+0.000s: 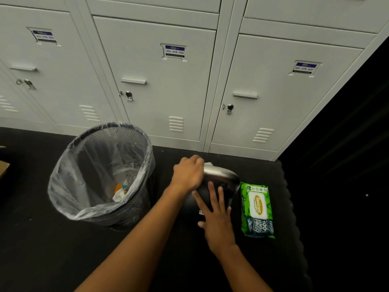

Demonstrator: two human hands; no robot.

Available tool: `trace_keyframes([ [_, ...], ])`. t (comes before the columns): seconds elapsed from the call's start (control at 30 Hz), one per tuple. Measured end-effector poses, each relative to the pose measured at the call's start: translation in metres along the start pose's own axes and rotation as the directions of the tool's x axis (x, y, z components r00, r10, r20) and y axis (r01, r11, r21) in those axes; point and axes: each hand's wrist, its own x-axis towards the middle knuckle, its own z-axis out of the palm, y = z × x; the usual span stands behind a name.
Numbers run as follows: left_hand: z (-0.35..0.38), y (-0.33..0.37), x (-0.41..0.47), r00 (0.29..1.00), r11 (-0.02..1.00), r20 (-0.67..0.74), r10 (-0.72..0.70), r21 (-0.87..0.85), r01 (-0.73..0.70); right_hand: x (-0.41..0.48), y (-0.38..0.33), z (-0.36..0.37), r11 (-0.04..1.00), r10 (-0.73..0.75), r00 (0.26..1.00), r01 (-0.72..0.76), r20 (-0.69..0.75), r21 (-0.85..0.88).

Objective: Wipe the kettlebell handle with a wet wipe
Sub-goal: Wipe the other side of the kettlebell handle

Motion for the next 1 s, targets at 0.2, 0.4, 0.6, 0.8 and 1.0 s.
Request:
trace_keyframes([
  [0.2,0.037,0.003,-0.049,0.959,0.975,-0.174,0.222,0.033,-0.220,-0.002,0.000,-0.002,0.999,0.038,0.998,-0.039,0.045,0.013],
  [0.4,0.011,-0.030,-0.029,0.987,0.921,-0.148,0.067,-0.370,-0.118,-0.001,0.000,-0.001,1.000,0.003,1.000,-0.003,-0.006,-0.002],
  [0.6,0.012,-0.043,-0.016,0.928,0.488,0.266,-0.261,-0.793,0.365,0.000,-0.001,-0.003,1.000,0.005,1.000,-0.005,0.000,0.003],
  [0.8,0.033,-0.027,-0.009,0.824,0.443,0.099,-0.557,-0.804,0.396,-0.001,0.001,-0.001,1.000,0.001,1.000,-0.001,-0.008,-0.001],
  [1.0,0.049,0.018,-0.060,0.929,0.900,-0.364,-0.065,-0.423,-0.103,-0.006,-0.001,-0.006,1.000,-0.003,0.999,0.004,-0.034,0.026],
])
